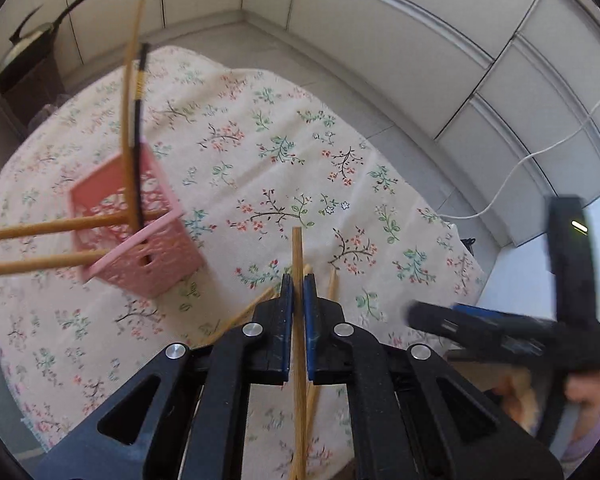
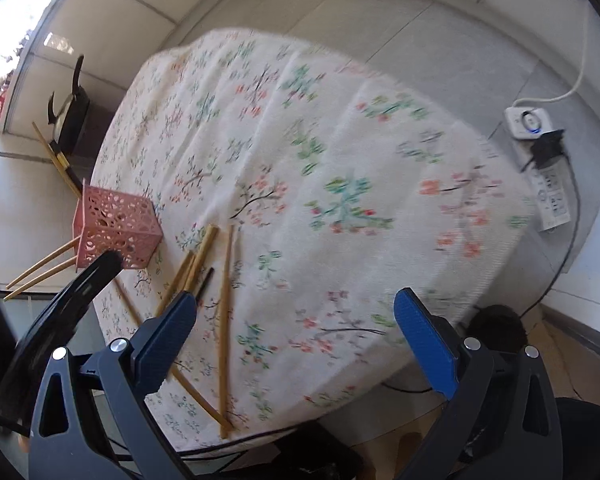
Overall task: Organize utensils
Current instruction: 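Grasp one wooden chopstick from the pile with the left gripper, then lift the chopstick with the left gripper while the right gripper grasps another chopstick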
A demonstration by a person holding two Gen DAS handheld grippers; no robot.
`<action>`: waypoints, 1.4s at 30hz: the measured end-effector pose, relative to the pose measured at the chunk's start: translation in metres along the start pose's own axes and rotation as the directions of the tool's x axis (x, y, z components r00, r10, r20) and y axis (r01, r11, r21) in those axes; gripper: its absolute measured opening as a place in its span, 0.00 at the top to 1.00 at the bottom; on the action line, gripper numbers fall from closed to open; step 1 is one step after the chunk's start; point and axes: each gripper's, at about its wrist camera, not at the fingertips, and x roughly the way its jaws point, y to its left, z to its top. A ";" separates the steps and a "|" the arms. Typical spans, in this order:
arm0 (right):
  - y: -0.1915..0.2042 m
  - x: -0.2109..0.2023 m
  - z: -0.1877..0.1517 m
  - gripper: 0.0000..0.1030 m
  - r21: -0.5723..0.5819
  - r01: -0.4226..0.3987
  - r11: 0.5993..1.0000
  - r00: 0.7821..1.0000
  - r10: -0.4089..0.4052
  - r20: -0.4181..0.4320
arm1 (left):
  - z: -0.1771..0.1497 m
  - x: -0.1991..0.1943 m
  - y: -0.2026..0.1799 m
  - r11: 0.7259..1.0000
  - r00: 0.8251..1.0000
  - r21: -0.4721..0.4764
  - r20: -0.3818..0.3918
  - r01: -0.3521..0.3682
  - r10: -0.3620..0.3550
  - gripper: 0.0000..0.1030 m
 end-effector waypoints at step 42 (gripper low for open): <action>0.077 -0.079 -0.003 0.95 -0.303 -0.086 0.949 0.914 0.196 0.356 | -0.031 -0.127 0.050 0.984 0.940 -0.166 0.322 -0.058 0.110 0.95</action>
